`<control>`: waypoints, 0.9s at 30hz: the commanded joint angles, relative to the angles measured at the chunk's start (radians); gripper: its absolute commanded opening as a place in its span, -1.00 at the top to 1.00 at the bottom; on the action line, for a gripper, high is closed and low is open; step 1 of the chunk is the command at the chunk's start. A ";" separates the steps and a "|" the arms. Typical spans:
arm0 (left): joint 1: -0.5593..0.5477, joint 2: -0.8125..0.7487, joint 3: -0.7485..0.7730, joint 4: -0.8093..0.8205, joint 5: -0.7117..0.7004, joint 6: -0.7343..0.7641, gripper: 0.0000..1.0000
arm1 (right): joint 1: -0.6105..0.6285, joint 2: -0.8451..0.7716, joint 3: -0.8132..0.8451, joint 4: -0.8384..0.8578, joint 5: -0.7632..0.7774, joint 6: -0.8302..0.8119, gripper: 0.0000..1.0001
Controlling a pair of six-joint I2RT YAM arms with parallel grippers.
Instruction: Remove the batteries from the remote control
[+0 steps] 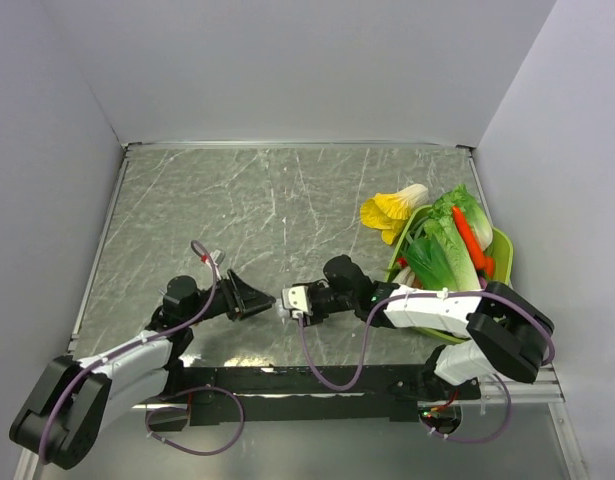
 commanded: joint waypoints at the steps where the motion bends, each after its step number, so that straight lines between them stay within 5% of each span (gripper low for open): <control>1: -0.014 0.008 -0.017 0.003 -0.042 0.043 -0.19 | 0.009 -0.048 -0.033 0.129 -0.039 0.019 0.42; 18: -0.077 0.259 -0.024 0.275 -0.045 -0.035 -0.02 | 0.015 -0.055 -0.057 0.169 -0.054 0.017 0.39; 27: -0.094 0.267 -0.012 0.270 -0.062 -0.034 0.35 | 0.022 -0.039 -0.057 0.177 -0.045 0.023 0.31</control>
